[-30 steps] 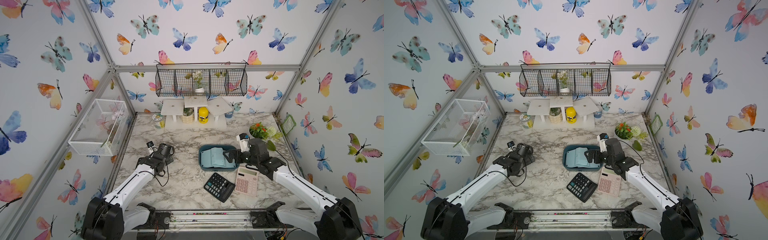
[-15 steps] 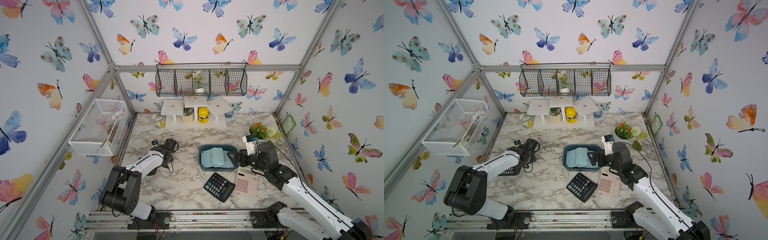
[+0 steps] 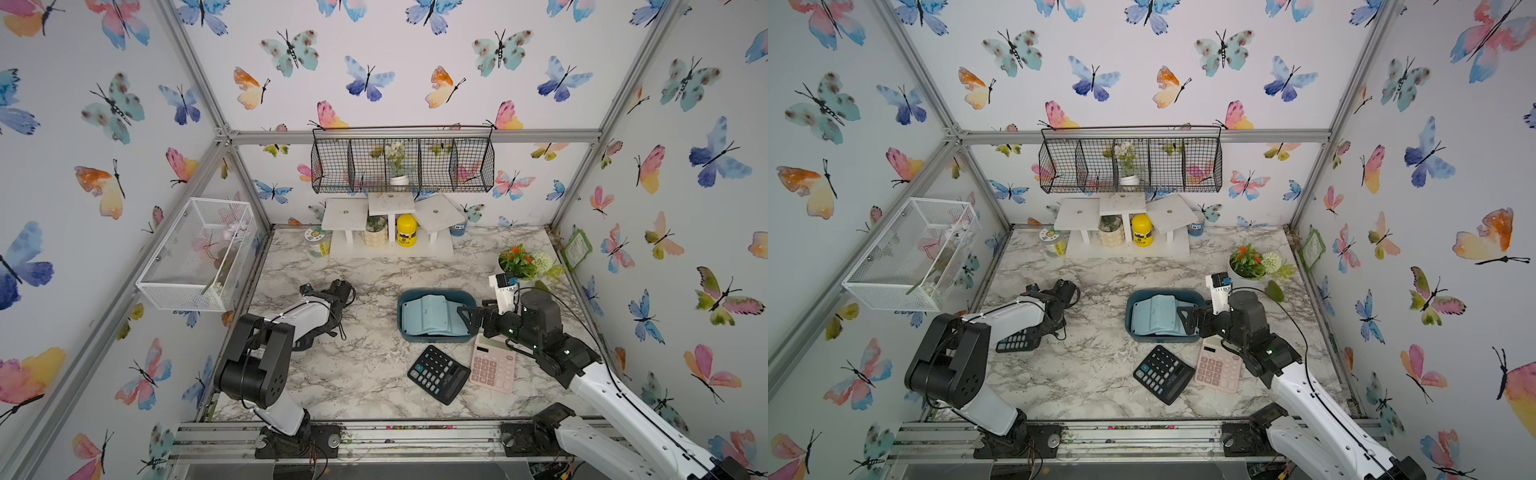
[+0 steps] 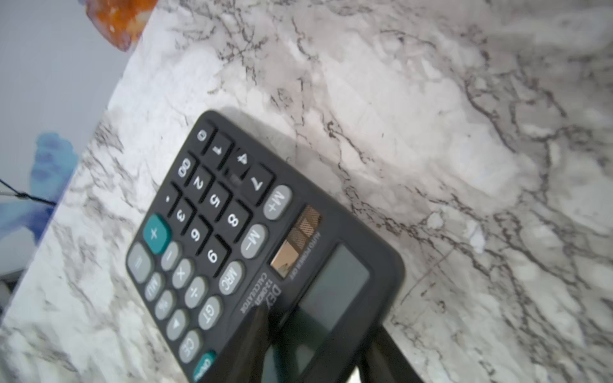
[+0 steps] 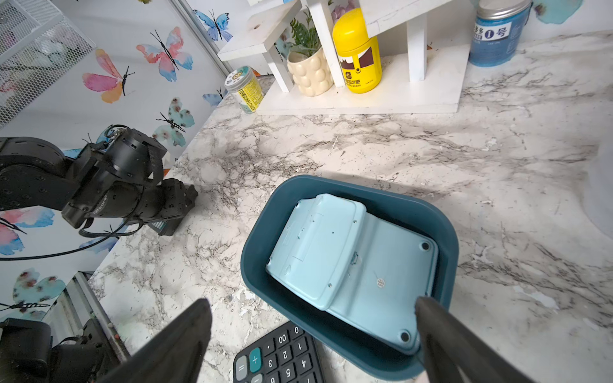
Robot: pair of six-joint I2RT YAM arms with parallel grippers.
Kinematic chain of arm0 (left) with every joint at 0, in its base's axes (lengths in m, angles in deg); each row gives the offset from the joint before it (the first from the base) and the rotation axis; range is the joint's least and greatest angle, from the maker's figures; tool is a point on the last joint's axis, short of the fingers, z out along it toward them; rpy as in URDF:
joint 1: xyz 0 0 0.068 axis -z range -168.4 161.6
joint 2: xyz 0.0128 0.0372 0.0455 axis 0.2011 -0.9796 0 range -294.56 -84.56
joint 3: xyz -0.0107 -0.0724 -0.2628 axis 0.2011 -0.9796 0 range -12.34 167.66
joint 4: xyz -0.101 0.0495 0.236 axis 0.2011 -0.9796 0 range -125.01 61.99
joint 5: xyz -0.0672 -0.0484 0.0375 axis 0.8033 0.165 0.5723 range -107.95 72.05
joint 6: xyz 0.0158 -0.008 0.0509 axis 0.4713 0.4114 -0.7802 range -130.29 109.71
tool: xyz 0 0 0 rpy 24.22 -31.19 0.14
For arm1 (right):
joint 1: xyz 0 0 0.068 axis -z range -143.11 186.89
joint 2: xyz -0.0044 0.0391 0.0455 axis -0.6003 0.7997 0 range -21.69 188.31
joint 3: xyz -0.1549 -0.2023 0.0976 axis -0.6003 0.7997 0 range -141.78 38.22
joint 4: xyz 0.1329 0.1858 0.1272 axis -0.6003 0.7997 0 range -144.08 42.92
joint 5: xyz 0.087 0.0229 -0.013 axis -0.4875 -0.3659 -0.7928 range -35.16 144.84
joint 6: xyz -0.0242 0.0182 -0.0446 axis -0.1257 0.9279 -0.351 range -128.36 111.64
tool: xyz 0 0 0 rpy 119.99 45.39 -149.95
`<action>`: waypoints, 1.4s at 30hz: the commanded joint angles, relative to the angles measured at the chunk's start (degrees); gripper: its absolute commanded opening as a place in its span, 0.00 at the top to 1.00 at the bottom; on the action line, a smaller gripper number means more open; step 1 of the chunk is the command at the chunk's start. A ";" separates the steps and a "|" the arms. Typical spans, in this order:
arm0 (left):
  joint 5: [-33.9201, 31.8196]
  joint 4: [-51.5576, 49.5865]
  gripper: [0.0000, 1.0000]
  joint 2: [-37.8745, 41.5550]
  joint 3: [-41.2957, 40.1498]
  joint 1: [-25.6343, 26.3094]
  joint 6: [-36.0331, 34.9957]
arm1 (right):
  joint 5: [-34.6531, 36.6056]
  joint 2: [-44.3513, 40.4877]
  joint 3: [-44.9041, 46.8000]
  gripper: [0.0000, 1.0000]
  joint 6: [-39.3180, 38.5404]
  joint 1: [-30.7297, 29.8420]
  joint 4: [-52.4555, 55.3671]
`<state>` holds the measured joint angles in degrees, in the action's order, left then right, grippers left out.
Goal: Put the calculator in the storage box
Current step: Pick up the calculator at the center of the board, then place the calculator in the storage box.
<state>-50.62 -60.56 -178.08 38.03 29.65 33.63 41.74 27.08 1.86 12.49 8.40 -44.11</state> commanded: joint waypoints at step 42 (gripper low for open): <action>40.34 -11.85 1.00 24.92 27.53 12.33 0.01 | 8.71 -2.35 -1.96 0.02 2.60 -0.16 3.02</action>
<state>-14.25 -72.26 -154.16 63.95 40.64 33.26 47.49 25.75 1.84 14.30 8.40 -42.31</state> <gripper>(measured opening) 0.116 0.984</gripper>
